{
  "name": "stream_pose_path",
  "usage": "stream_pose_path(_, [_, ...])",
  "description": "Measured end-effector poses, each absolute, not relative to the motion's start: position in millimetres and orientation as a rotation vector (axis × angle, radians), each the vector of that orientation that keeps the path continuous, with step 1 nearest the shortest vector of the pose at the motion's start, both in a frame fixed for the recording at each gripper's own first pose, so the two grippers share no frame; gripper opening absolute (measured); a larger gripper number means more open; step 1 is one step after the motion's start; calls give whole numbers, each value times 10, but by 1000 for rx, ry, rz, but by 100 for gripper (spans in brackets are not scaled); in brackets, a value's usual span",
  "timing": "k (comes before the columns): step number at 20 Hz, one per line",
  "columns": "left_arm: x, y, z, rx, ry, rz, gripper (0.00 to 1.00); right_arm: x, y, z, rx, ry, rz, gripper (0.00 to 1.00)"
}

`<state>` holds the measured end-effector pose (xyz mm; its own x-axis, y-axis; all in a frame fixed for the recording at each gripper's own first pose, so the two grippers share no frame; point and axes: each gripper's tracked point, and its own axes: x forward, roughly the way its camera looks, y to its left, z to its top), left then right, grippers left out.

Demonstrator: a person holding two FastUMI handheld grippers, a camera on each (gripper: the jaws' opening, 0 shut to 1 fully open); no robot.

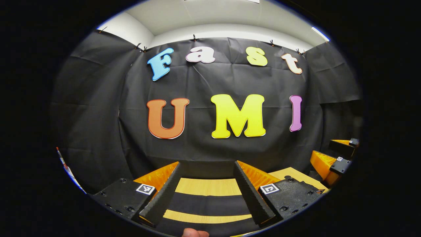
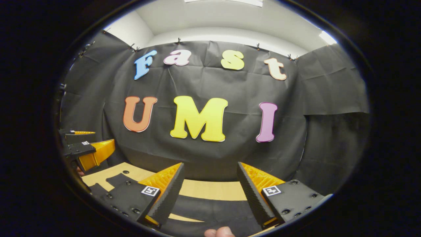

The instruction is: Grasp the waist and the cuffs of the jeans and fold them to make the two legs overlap; first hold the waist and fold one-third of the jeans toward the cuffs, then hold the cuffs and fold the remaining one-third in the same direction to finish folding.

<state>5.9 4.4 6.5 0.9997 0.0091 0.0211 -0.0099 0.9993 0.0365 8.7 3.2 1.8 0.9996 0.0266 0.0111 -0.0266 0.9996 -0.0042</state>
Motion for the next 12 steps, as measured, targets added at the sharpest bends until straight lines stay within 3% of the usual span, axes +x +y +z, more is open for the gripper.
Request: stream_pose_path(12, [129,102,36,7,-19,15,100,216,-113,-71,-7,16,8,99])
